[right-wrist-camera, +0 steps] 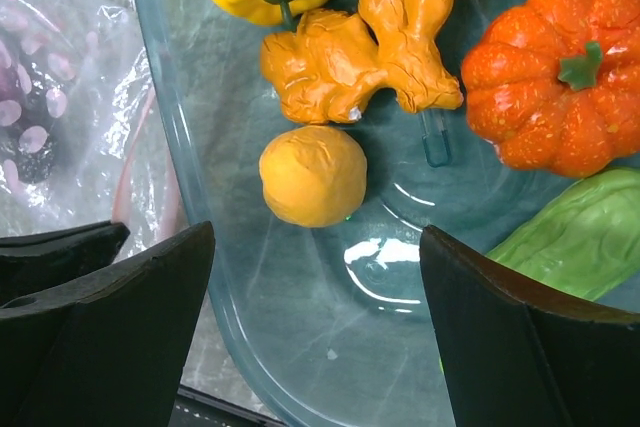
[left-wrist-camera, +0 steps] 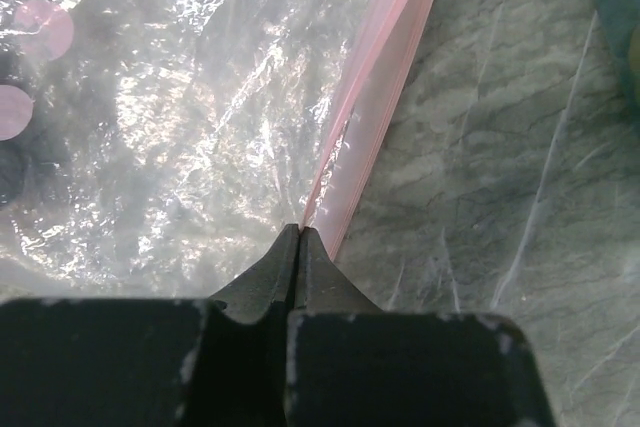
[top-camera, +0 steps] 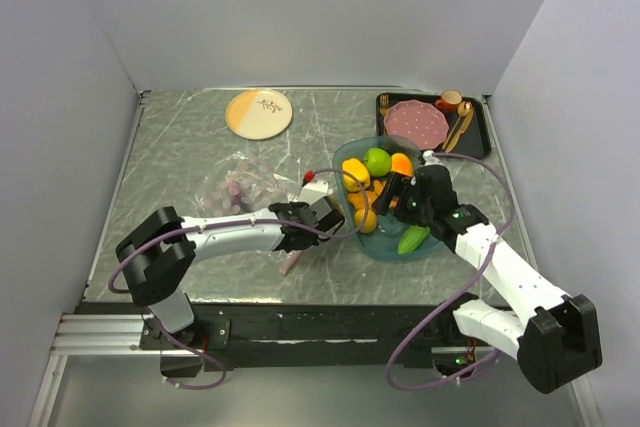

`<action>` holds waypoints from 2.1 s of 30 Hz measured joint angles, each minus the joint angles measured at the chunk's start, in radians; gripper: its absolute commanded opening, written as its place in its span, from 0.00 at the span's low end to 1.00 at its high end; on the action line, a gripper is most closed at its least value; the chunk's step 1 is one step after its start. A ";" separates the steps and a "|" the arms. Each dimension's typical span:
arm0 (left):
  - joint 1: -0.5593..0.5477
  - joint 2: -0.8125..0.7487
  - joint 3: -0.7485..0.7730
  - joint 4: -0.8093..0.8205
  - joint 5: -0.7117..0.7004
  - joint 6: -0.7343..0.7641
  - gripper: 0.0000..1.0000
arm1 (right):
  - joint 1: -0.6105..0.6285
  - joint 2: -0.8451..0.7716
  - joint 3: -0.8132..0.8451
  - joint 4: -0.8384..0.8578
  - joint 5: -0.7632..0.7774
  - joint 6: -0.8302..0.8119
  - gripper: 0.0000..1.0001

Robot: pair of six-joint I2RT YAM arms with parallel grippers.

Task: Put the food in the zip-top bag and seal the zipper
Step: Open the zipper of the food storage bag at the center of the board, then pick up the fake fruit from the bin.

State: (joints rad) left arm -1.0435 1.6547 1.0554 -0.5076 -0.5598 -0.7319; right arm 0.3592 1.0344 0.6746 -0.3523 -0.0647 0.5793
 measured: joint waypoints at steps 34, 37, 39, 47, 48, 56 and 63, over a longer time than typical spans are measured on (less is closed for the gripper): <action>0.068 -0.128 0.284 -0.216 -0.021 -0.074 0.01 | -0.002 0.408 0.092 0.130 -0.187 -0.027 0.83; 0.069 -0.129 0.284 -0.217 -0.017 -0.074 0.01 | -0.001 0.436 0.093 0.127 -0.186 -0.032 0.83; 0.072 -0.129 0.284 -0.217 -0.013 -0.074 0.01 | 0.003 0.456 0.093 0.119 -0.180 -0.038 0.80; 0.087 -0.151 0.284 -0.215 0.006 -0.074 0.01 | 0.005 0.451 0.092 0.122 -0.159 -0.046 0.22; 0.089 -0.152 0.284 -0.215 0.007 -0.074 0.01 | 0.005 0.444 0.091 0.122 -0.159 -0.046 0.21; 0.099 -0.153 0.284 -0.211 0.018 -0.074 0.01 | 0.005 0.155 0.074 0.121 -0.147 -0.005 0.19; 0.113 -0.166 0.283 -0.191 0.036 -0.074 0.01 | 0.029 0.031 0.074 0.269 -0.232 0.117 0.19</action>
State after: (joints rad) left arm -0.9306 1.4891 1.3388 -0.6983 -0.5236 -0.8059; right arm 0.3878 1.0657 0.7490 -0.0834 -0.2966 0.6968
